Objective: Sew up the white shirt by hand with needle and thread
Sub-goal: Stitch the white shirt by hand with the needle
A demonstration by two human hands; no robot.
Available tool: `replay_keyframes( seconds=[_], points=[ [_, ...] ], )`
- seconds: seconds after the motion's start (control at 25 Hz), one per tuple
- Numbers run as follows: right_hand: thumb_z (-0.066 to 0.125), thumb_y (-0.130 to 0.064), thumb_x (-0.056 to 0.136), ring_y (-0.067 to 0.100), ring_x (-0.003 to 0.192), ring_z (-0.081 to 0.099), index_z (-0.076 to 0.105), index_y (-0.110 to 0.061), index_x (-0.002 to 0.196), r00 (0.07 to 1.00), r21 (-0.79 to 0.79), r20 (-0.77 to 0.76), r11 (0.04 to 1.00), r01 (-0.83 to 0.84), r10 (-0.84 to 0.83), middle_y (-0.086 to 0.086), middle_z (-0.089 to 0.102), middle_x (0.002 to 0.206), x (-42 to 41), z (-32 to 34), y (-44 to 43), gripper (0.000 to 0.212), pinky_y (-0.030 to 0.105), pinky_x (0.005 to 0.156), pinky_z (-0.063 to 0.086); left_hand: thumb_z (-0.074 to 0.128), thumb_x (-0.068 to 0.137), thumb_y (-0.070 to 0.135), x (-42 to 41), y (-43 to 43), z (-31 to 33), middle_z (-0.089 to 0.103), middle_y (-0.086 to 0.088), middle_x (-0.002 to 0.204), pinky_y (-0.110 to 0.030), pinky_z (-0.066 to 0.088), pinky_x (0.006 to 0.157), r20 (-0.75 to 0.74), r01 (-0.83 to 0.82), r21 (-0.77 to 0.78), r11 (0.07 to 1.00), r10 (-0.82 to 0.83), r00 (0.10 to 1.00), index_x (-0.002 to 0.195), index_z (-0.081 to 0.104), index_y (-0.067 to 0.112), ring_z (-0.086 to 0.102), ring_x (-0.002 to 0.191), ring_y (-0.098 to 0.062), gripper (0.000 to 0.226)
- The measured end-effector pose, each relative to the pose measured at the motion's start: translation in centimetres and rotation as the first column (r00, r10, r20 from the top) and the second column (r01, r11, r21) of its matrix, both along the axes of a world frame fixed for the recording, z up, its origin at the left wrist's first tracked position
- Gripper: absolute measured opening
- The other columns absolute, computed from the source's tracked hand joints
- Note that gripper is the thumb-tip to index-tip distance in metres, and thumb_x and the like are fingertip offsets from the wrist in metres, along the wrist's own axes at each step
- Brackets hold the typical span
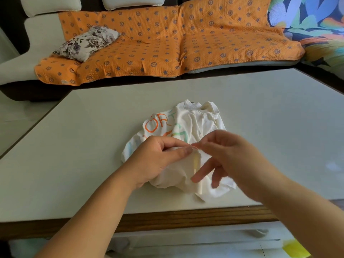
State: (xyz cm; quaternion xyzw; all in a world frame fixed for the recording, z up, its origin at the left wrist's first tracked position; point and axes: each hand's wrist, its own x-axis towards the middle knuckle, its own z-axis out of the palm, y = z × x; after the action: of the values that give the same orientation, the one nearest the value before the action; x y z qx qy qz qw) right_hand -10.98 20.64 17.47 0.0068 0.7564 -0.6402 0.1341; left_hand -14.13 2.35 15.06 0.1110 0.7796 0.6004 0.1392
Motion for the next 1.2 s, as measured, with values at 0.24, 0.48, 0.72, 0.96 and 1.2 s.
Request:
replay_keyframes(
  seconds=[0.24, 0.48, 0.72, 0.96, 1.2],
  points=[
    [0.052, -0.009, 0.099, 0.029, 0.076, 0.075, 0.058, -0.002, 0.094, 0.987, -0.082, -0.038, 0.985, 0.151, -0.155, 0.015, 0.075, 0.081, -1.0, -1.5, 0.3, 0.010, 0.042, 0.077, 0.060, 0.073, 0.082, 0.027, -0.4, -0.3, -0.5, 0.075, 0.005, 0.092, -0.019, 0.051, 0.083, -0.070, 0.009, -0.121, 0.993, -0.017, 0.997, 0.095, 0.077, 0.027, 0.066, 0.092, -0.008, 0.013],
    [0.061, -0.009, 0.094, 0.030, 0.073, 0.075, 0.070, -0.010, 0.095, 0.995, -0.021, -0.072, 0.998, 0.065, -0.067, 0.013, 0.075, 0.076, -1.4, -1.0, 1.1, 0.009, 0.038, 0.072, 0.062, 0.071, 0.074, 0.039, -0.7, -0.3, -0.8, 0.075, 0.007, 0.089, -0.027, 0.051, 0.087, -0.107, -0.068, -0.055, 0.996, 0.061, 0.992, 0.088, 0.077, 0.029, 0.067, 0.090, -0.015, 0.019],
    [0.058, -0.001, 0.093, 0.026, 0.072, 0.075, 0.074, -0.007, 0.094, 0.998, 0.071, -0.066, 0.997, -0.008, 0.012, 0.015, 0.075, 0.074, -1.2, -0.5, 1.7, 0.017, 0.032, 0.071, 0.062, 0.069, 0.069, 0.035, -0.5, -0.1, -0.6, 0.073, 0.007, 0.082, -0.019, 0.048, 0.079, -0.009, -0.066, 0.106, 0.992, 0.067, 0.998, 0.082, 0.074, 0.024, 0.065, 0.082, -0.003, 0.017],
    [0.060, -0.002, 0.091, 0.026, 0.072, 0.075, 0.073, -0.007, 0.093, 0.997, 0.095, -0.049, 0.994, -0.046, 0.051, 0.015, 0.075, 0.075, -1.0, -0.4, 1.8, 0.014, 0.035, 0.076, 0.062, 0.072, 0.072, 0.037, -0.5, -0.1, -0.6, 0.074, 0.004, 0.085, -0.029, 0.048, 0.088, 0.020, -0.056, 0.127, 0.990, 0.054, 0.998, 0.080, 0.076, 0.028, 0.066, 0.086, -0.008, 0.013],
    [0.060, -0.002, 0.091, 0.026, 0.073, 0.075, 0.073, -0.006, 0.092, 0.996, 0.073, -0.060, 0.996, -0.055, 0.059, 0.016, 0.075, 0.075, -1.0, -0.4, 1.9, 0.013, 0.037, 0.077, 0.061, 0.074, 0.073, 0.036, -0.5, 0.1, -0.6, 0.073, 0.003, 0.086, -0.029, 0.047, 0.089, 0.026, -0.054, 0.141, 0.989, 0.051, 0.998, 0.081, 0.075, 0.026, 0.065, 0.086, -0.008, 0.013]
  ],
)
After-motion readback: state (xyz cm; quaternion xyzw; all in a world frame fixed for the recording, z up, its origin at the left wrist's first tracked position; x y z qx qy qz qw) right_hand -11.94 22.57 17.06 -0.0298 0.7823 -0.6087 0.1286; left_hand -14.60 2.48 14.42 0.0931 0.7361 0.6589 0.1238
